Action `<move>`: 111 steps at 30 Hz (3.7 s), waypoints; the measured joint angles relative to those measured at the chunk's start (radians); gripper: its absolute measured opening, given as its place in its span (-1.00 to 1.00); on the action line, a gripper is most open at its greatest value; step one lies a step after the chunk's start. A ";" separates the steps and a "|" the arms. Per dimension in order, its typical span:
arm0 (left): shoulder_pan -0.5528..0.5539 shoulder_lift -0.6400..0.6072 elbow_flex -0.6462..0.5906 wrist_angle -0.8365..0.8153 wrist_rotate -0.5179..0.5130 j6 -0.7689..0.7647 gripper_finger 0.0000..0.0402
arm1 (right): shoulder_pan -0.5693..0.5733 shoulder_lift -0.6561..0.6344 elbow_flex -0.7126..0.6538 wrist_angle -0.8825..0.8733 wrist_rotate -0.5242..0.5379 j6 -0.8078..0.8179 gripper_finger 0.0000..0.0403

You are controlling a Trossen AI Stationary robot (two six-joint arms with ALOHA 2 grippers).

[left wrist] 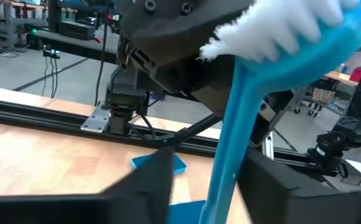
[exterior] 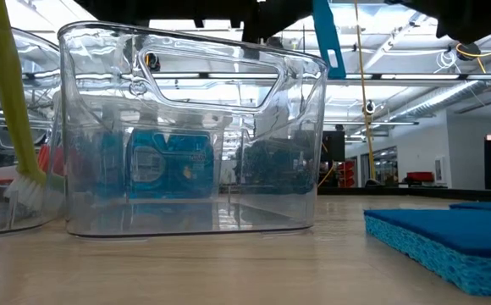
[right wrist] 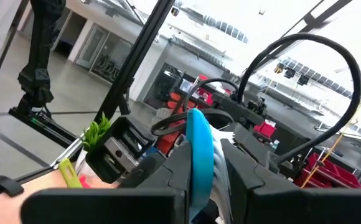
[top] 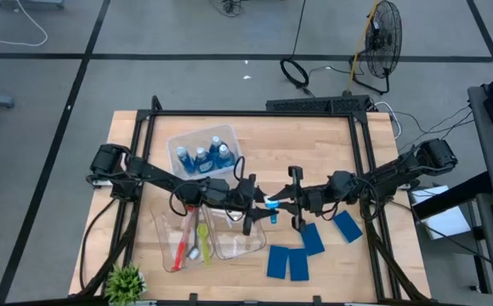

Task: Pick & Place Kitchen Sink Supplies
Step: Put the blue dishwashing brush into the left transparent bin, then put the blue sponge wipe into the right transparent bin

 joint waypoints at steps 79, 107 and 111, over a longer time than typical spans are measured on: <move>-0.779 -0.542 0.000 -1.362 -0.926 -0.546 -0.47 | 0.353 0.204 0.610 -2.553 0.074 1.641 0.36; -0.777 -0.542 0.000 -1.395 -0.836 -0.664 -0.34 | 0.512 -0.205 -0.129 -1.867 -0.001 2.198 0.58; -0.777 -0.542 0.000 -1.392 -0.836 -0.660 -0.34 | 0.512 -0.195 -0.129 -1.893 -0.003 2.179 0.54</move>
